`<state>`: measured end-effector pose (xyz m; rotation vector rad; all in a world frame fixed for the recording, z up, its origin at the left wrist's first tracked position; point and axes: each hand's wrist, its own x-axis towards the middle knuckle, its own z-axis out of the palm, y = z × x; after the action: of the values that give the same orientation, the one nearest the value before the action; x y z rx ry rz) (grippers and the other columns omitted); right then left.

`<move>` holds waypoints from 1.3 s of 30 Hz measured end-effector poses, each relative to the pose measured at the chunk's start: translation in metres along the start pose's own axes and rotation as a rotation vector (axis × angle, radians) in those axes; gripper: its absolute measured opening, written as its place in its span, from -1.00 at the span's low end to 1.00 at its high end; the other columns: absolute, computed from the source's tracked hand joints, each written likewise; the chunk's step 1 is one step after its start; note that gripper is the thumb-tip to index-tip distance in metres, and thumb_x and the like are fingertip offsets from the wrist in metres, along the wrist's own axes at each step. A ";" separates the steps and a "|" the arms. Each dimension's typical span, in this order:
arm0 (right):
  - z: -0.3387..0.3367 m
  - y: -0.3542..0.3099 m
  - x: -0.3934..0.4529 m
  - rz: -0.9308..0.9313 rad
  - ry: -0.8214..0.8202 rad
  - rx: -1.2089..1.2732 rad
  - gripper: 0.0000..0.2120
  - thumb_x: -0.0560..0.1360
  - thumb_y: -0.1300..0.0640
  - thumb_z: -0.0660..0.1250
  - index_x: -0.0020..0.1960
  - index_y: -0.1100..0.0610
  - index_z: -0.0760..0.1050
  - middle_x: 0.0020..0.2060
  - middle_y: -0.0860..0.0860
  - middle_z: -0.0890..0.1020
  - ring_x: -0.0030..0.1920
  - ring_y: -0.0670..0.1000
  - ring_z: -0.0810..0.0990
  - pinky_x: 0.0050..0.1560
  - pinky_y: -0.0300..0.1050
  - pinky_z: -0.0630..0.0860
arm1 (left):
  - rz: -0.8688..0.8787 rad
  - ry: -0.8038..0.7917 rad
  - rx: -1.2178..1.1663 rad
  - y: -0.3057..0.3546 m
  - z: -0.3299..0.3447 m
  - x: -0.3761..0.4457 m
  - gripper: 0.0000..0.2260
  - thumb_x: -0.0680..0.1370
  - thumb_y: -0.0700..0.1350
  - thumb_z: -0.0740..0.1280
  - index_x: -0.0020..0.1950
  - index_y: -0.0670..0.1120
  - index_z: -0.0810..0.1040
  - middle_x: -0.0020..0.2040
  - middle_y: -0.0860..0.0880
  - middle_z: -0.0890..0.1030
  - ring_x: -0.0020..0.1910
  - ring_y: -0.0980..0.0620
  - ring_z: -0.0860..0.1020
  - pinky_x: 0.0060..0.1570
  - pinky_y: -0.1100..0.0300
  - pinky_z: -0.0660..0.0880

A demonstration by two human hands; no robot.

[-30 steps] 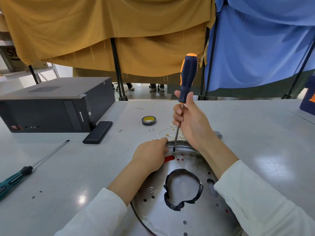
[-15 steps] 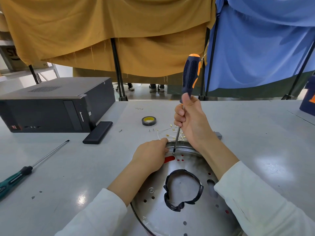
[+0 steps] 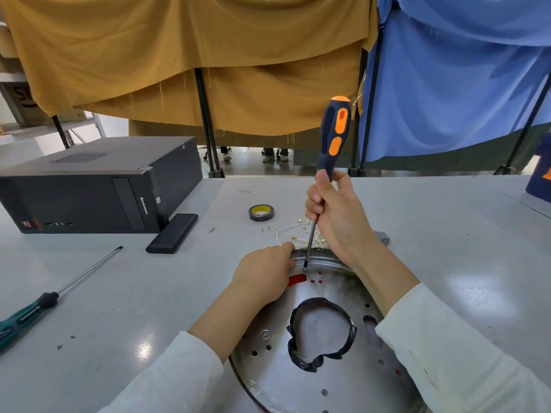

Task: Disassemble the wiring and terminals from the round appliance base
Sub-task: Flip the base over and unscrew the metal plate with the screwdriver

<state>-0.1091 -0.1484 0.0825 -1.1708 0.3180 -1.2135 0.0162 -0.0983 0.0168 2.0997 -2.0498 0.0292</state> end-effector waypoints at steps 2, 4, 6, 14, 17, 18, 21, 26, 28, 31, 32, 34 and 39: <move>0.000 0.001 0.000 -0.018 0.001 0.011 -0.86 0.64 0.06 0.07 0.05 0.11 0.35 -0.40 -0.03 0.32 -0.41 -0.08 0.21 -0.33 -0.19 0.20 | -0.004 0.035 -0.057 -0.001 0.000 -0.002 -0.79 0.62 0.01 0.14 0.22 0.00 0.25 0.01 -0.08 0.60 -0.09 -0.15 0.54 -0.20 0.07 0.40; 0.002 0.001 -0.001 -0.029 -0.002 0.032 -0.76 0.66 0.07 0.00 0.07 0.14 0.40 -0.39 -0.01 0.32 -0.41 -0.08 0.21 -0.33 -0.18 0.18 | 0.013 0.089 -0.157 -0.002 -0.001 -0.005 -0.78 0.60 -0.05 0.17 0.19 0.05 0.19 0.06 -0.01 0.55 -0.11 -0.13 0.55 -0.17 0.04 0.46; 0.002 0.001 -0.001 -0.046 0.001 0.044 -0.73 0.66 0.07 -0.03 0.09 0.14 0.41 -0.39 0.00 0.32 -0.41 -0.08 0.20 -0.34 -0.18 0.18 | 0.048 0.111 -0.211 -0.001 -0.003 -0.006 -0.78 0.57 -0.12 0.20 0.12 0.08 0.21 0.12 0.05 0.47 -0.07 -0.10 0.54 -0.11 -0.01 0.49; -0.004 -0.003 0.002 -0.067 0.045 0.138 -0.70 0.66 0.03 -0.05 0.09 0.15 0.40 -0.42 -0.03 0.33 -0.44 -0.10 0.20 -0.34 -0.18 0.16 | 0.105 0.113 -0.237 -0.001 -0.002 -0.005 -0.84 0.53 0.02 0.25 0.10 0.11 0.48 0.16 0.22 0.43 0.07 0.11 0.49 -0.04 0.21 0.42; -0.007 -0.002 0.003 -0.074 0.037 0.160 -0.69 0.66 0.01 -0.04 0.09 0.15 0.41 -0.42 -0.03 0.33 -0.44 -0.10 0.20 -0.35 -0.18 0.16 | 0.098 0.086 -0.190 -0.002 0.000 -0.003 -0.77 0.51 0.14 0.27 0.12 0.13 0.51 0.15 0.22 0.46 0.07 0.13 0.49 -0.09 0.24 0.35; -0.008 -0.002 0.003 -0.076 0.030 0.170 -0.69 0.65 -0.01 -0.03 0.08 0.15 0.41 -0.42 -0.03 0.34 -0.44 -0.10 0.20 -0.36 -0.19 0.17 | 0.101 0.081 -0.180 -0.002 0.000 -0.002 -0.76 0.51 0.16 0.28 0.11 0.12 0.52 0.14 0.21 0.47 0.07 0.13 0.49 -0.10 0.23 0.34; -0.009 -0.002 0.003 -0.075 0.031 0.188 -0.71 0.58 -0.09 0.11 0.02 0.13 0.42 -0.45 -0.05 0.33 -0.47 -0.10 0.19 -0.42 -0.22 0.18 | 0.118 0.103 -0.180 -0.002 0.000 0.000 -0.83 0.51 0.13 0.29 0.03 0.10 0.55 0.09 0.19 0.49 0.02 0.12 0.50 -0.17 0.23 0.32; -0.011 -0.006 0.004 -0.077 0.205 0.114 -0.74 0.57 0.03 0.28 -0.24 0.09 0.33 -0.54 -0.06 0.28 -0.55 -0.10 0.15 -0.53 -0.22 0.11 | 0.131 0.132 -0.176 -0.001 0.000 0.002 -0.88 0.52 0.07 0.31 -0.03 0.07 0.56 0.05 0.18 0.49 -0.01 0.12 0.48 -0.20 0.23 0.32; -0.014 -0.008 0.003 -0.076 0.283 0.165 -0.67 0.56 -0.01 0.29 -0.33 0.09 0.35 -0.56 -0.06 0.27 -0.57 -0.09 0.15 -0.55 -0.23 0.10 | 0.127 0.125 -0.165 0.000 0.001 0.003 -0.90 0.54 0.04 0.28 -0.03 0.06 0.53 0.05 0.16 0.48 -0.02 0.09 0.49 -0.23 0.22 0.27; -0.018 -0.013 0.002 -0.089 0.376 0.236 -0.63 0.56 -0.04 0.27 -0.36 0.11 0.35 -0.56 -0.04 0.29 -0.58 -0.08 0.19 -0.55 -0.22 0.18 | 0.125 0.103 -0.156 0.001 0.002 0.004 -0.92 0.56 0.00 0.25 -0.02 0.06 0.52 0.06 0.15 0.47 -0.01 0.06 0.51 -0.21 0.21 0.30; -0.018 -0.014 0.001 -0.105 0.416 0.205 -0.62 0.56 -0.04 0.26 -0.35 0.12 0.35 -0.55 -0.03 0.31 -0.57 -0.07 0.24 -0.53 -0.21 0.23 | 0.126 0.097 -0.155 0.002 0.002 0.004 -0.92 0.57 -0.02 0.24 -0.02 0.06 0.52 0.07 0.14 0.47 0.00 0.05 0.52 -0.19 0.20 0.34; -0.019 -0.016 0.000 -0.142 0.526 -0.014 -0.63 0.57 -0.05 0.23 -0.33 0.14 0.39 -0.52 -0.03 0.39 -0.52 -0.07 0.37 -0.42 -0.19 0.37 | 0.134 0.089 -0.130 0.003 0.003 0.004 -0.91 0.58 -0.03 0.22 0.00 0.05 0.51 0.09 0.12 0.46 0.00 0.03 0.53 -0.14 0.17 0.40; -0.026 -0.037 -0.009 -0.088 0.465 -0.805 -0.63 0.52 -0.08 0.22 -0.39 0.04 0.54 -0.64 -0.18 0.42 -0.53 -0.16 0.40 -0.36 -0.15 0.30 | 0.153 0.040 -0.075 0.002 0.003 0.004 -0.87 0.59 -0.01 0.20 0.10 0.04 0.47 0.14 0.09 0.46 0.05 -0.01 0.52 -0.11 0.16 0.39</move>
<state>-0.1521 -0.1503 0.0985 -1.5711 1.1967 -1.4835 0.0141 -0.1024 0.0145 1.8803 -2.1483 0.0163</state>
